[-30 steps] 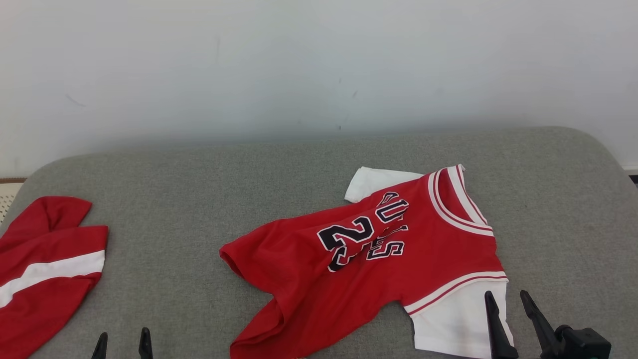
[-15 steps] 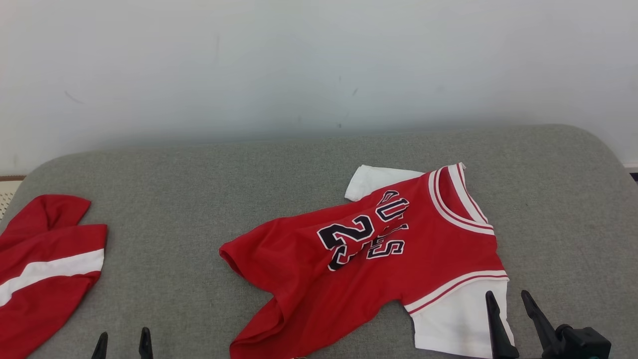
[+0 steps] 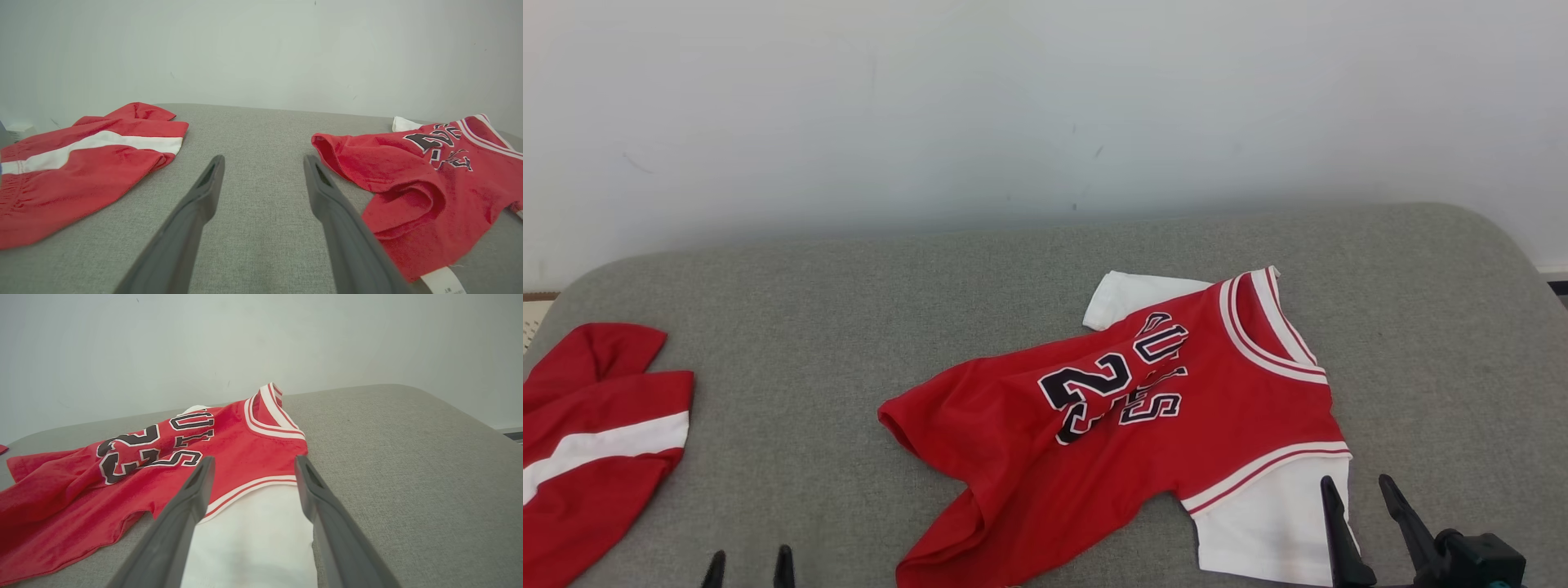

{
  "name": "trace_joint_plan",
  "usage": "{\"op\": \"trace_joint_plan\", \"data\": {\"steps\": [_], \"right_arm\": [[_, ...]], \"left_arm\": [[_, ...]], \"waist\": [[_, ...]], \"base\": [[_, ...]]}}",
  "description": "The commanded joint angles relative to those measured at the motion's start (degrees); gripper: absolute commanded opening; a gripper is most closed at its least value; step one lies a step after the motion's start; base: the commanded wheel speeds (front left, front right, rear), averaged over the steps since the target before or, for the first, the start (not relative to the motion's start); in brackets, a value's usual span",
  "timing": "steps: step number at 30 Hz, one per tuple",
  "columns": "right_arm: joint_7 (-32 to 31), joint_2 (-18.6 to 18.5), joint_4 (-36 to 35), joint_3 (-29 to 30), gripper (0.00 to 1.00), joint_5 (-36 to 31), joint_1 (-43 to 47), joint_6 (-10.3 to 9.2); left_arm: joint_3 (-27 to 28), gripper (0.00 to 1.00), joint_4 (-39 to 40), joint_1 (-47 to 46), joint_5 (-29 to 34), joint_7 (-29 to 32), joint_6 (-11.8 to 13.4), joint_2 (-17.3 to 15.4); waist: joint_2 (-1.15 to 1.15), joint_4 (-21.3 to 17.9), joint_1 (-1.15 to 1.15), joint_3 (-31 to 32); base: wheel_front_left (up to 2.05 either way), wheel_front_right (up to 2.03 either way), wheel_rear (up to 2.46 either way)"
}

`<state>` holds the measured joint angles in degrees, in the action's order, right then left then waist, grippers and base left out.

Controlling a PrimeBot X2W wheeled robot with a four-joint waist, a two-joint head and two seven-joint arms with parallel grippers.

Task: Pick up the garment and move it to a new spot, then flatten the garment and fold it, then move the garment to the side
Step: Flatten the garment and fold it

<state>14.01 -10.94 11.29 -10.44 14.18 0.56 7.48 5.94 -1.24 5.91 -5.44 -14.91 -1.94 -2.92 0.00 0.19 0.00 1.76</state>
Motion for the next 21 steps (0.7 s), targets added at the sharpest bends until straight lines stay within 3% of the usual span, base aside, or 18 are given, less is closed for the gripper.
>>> {"op": "trace_joint_plan", "data": {"steps": [1,14,21], "right_arm": [[-0.1,-0.4,0.0,0.1,1.0,0.1,-0.1,0.03],[-5.3,-1.0,3.6,1.9,1.0,0.5,0.7,0.03],[-7.3,-0.4,6.4,2.9,1.0,-0.1,0.4,0.03]], "left_arm": [[-0.9,1.0,-0.6,0.8,-0.3,-0.2,-0.5,-0.1],[-11.2,1.0,-8.1,-0.7,-3.5,-0.2,-3.3,0.0],[-15.0,1.0,-12.6,-2.2,-5.9,-0.2,-3.0,0.0]], "waist": [[0.0,0.0,0.0,0.0],[0.0,-0.2,0.0,-1.1],[0.0,-0.6,0.0,-1.8]], "base": [[0.0,0.0,0.0],[0.0,0.0,0.0],[0.0,0.0,0.0]]}}
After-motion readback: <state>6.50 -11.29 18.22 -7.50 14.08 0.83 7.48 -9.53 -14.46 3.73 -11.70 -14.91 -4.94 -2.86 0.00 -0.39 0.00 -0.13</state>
